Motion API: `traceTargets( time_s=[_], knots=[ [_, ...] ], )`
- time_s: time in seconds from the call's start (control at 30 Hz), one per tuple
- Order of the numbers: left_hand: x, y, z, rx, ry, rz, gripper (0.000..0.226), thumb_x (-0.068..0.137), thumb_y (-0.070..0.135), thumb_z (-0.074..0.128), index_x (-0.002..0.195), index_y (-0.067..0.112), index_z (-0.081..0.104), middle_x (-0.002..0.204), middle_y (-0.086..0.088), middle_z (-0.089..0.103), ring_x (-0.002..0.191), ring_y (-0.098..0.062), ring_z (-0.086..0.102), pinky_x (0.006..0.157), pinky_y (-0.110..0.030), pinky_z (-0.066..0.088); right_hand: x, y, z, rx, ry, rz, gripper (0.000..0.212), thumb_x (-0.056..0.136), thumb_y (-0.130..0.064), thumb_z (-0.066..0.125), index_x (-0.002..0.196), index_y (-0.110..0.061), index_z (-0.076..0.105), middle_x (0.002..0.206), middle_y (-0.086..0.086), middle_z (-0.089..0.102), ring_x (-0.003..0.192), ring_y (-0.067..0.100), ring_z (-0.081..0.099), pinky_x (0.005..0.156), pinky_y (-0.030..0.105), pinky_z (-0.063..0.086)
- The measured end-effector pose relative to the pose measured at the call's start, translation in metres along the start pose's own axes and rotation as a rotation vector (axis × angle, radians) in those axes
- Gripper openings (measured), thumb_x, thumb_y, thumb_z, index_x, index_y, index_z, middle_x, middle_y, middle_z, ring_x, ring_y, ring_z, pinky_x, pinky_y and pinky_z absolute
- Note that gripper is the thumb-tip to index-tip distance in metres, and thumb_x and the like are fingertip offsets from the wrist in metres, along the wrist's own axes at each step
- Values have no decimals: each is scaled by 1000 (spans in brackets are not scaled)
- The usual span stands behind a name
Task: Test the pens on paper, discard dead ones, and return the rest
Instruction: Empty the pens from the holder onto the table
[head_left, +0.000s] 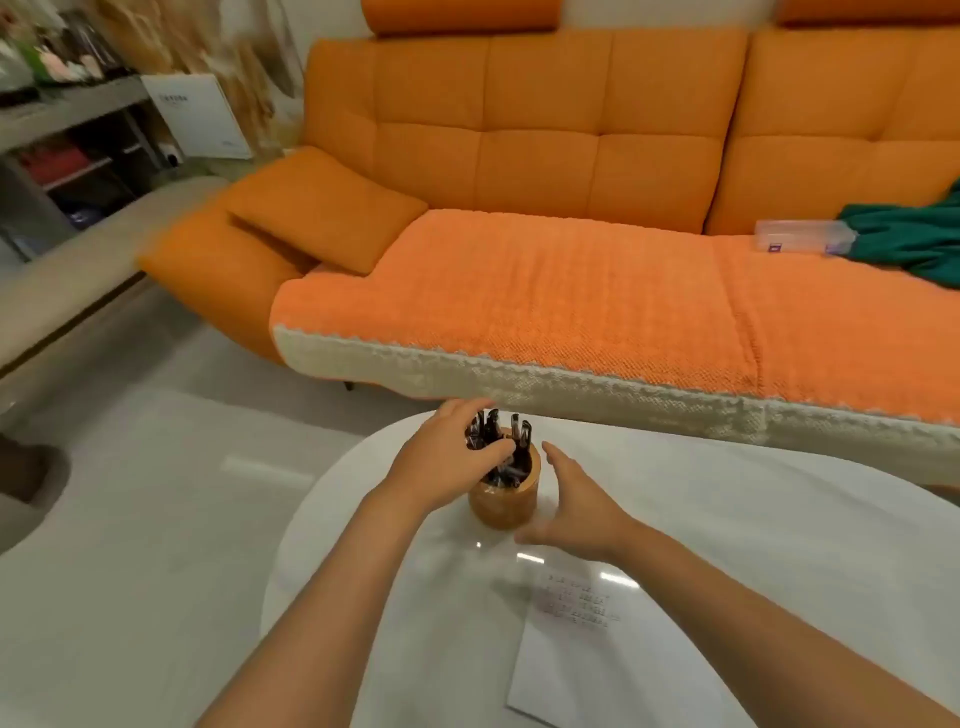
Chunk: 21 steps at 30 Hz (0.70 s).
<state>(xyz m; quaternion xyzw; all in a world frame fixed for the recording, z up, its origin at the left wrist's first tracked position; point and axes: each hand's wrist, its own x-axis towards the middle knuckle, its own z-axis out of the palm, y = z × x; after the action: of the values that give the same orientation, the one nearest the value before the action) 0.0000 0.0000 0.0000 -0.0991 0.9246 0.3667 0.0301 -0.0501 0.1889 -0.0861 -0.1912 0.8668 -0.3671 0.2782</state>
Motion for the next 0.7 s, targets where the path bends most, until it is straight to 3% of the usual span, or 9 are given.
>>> traceTargets(
  time_s=[0.1,0.2,0.37,0.53,0.6,0.7],
  knots=[
    [6,-10,15,18,79,65,55,92,53,60,143,39,46,148,12,43,130,-12,47,98,-32,42,14,8,21,223,99,-80,125,54,-42,94,153,-36,18,151,-13,36,137,13,41,103,25,42],
    [13,-20,27,-18,140,108,52,94,51,59,142,39,47,146,12,44,129,-13,47,101,-37,45,26,15,38,374,175,-165,107,57,-26,95,137,-47,28,127,-25,51,115,-2,55,83,9,44],
    [18,-29,36,-100,238,177,43,94,49,59,135,36,55,135,13,53,119,-14,55,100,-46,51,28,18,50,410,311,-262,93,58,-38,92,129,-46,35,115,-24,59,105,-3,60,88,24,53],
    [0,-21,51,-105,246,301,41,93,51,60,132,36,57,131,11,55,115,-14,57,97,-46,52,-9,35,36,336,414,-383,79,64,-32,91,122,-51,40,113,-25,61,101,-11,60,78,8,48],
    [-13,-13,64,-129,222,342,44,91,55,62,132,38,57,131,11,54,113,-13,57,93,-41,52,-29,44,29,276,444,-402,80,63,-34,92,124,-50,43,116,-24,61,106,-6,61,84,13,51],
    [-36,-3,86,-215,116,332,56,85,58,67,137,41,52,133,13,52,113,-12,56,82,-29,50,-58,59,20,86,514,-372,82,58,-49,88,129,-44,47,117,-19,61,111,10,59,90,37,53]
  ],
)
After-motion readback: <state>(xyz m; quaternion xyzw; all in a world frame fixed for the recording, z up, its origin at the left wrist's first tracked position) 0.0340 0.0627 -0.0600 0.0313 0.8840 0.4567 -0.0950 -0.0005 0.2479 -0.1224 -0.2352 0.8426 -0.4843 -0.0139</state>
